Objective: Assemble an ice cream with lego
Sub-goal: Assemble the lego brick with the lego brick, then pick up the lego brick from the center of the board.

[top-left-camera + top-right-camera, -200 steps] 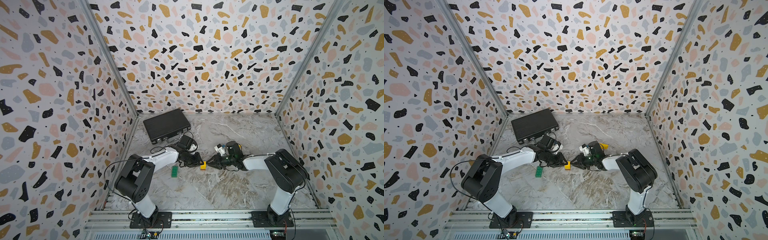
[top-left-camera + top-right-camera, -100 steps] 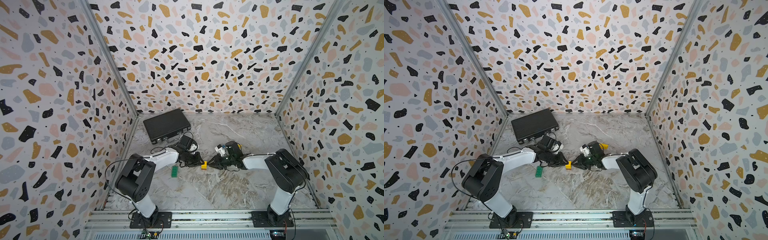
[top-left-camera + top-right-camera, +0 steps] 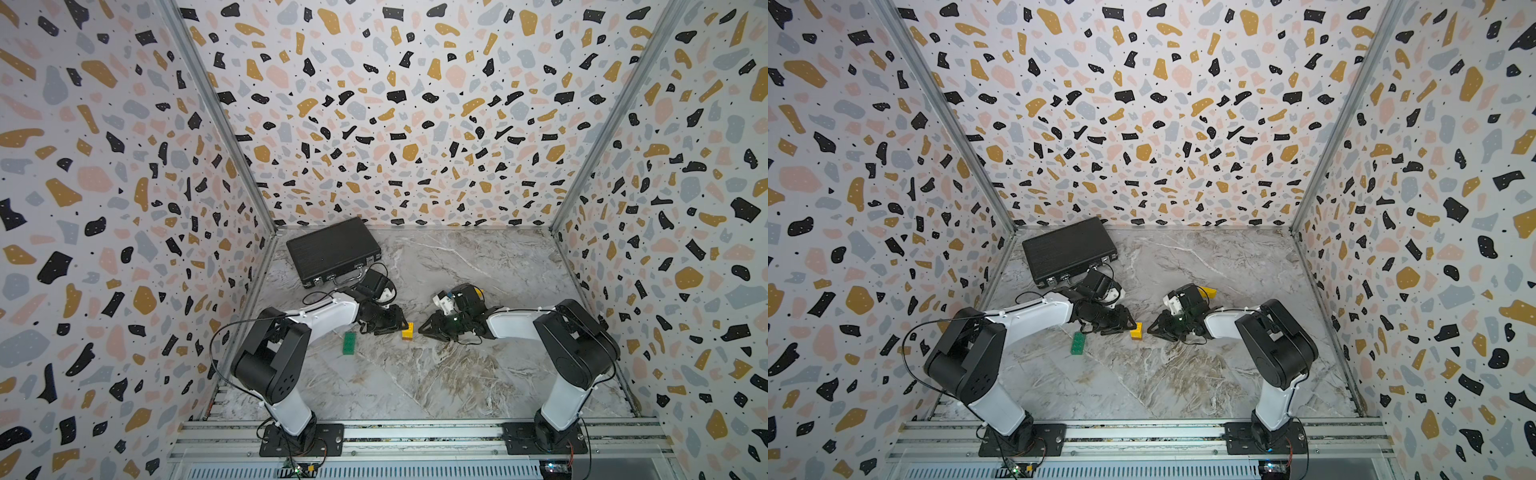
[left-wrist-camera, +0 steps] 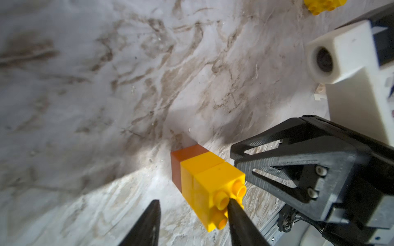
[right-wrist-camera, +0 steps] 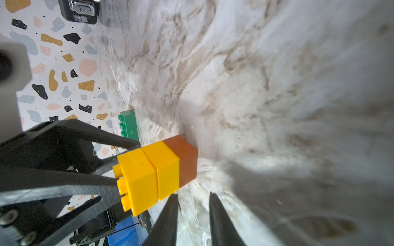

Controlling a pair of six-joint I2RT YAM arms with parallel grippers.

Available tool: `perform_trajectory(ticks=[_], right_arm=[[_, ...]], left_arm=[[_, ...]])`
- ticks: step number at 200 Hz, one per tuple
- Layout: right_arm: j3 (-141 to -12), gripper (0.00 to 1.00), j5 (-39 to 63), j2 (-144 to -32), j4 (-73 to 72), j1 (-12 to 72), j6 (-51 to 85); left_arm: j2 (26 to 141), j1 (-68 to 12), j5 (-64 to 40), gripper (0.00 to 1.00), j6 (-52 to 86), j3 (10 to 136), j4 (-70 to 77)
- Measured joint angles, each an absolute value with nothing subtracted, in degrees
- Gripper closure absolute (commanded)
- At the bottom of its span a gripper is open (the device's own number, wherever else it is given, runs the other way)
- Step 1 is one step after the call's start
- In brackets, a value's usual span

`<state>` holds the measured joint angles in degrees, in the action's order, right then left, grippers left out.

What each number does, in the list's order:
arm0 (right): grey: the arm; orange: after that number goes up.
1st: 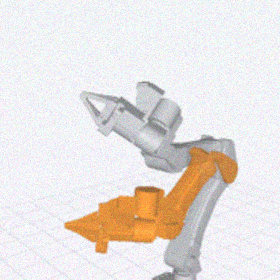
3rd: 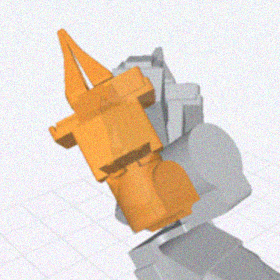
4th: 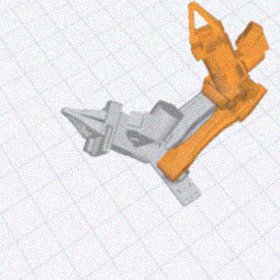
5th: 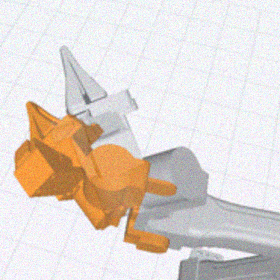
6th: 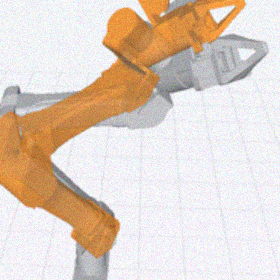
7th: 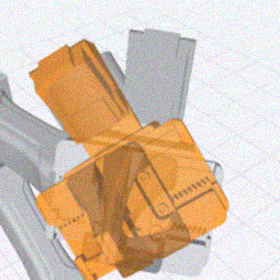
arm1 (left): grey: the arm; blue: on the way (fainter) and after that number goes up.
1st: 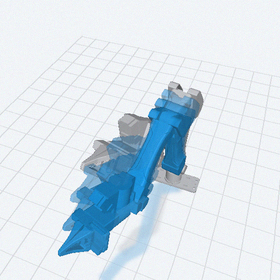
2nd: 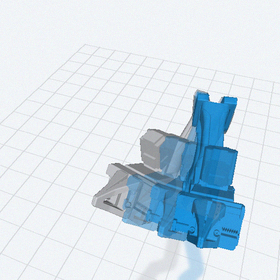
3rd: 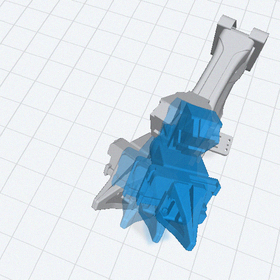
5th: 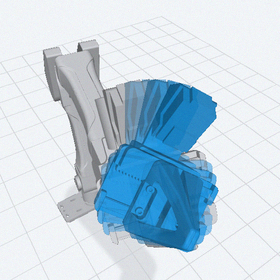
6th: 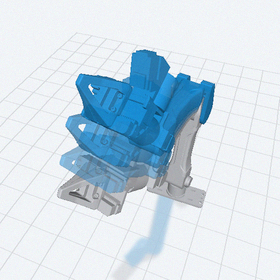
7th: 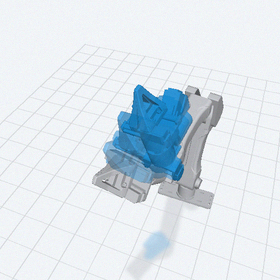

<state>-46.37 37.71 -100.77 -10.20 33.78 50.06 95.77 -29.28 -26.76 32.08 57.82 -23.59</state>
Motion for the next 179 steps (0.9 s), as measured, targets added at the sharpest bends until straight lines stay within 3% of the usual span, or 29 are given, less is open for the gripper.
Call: perform_trajectory(ticks=[41, 78, 110, 149, 179], right_arm=[[-47.22, 0.67, 34.79, -99.0, -6.81, 33.76, 47.75], [-46.68, 0.61, 29.71, -95.33, -4.08, 33.32, 46.26], [-43.62, 0.54, 20.69, -85.91, -2.61, 32.27, 44.71], [-39.11, 0.5, 9.26, -76.6, -2.28, 31.59, 43.79], [-35.64, 0.49, 5.58, -75.0, -4.97, 31.62, 43.66]], left_arm=[[94.45, -29.32, -24.58, 0.0, 30.81, 60.9, -27.9], [89.86, -29.21, -21.63, 0.01, 27.44, 64.18, -33.19], [83.42, -28.1, -15.79, 0.0, 23.09, 65.47, -39.27], [74.91, -25.96, -4.64, 0.01, 21.3, 58.35, -43.33], [78.17, -23.81, -0.23, 0.01, 21.1, 54.83, -46.59]])
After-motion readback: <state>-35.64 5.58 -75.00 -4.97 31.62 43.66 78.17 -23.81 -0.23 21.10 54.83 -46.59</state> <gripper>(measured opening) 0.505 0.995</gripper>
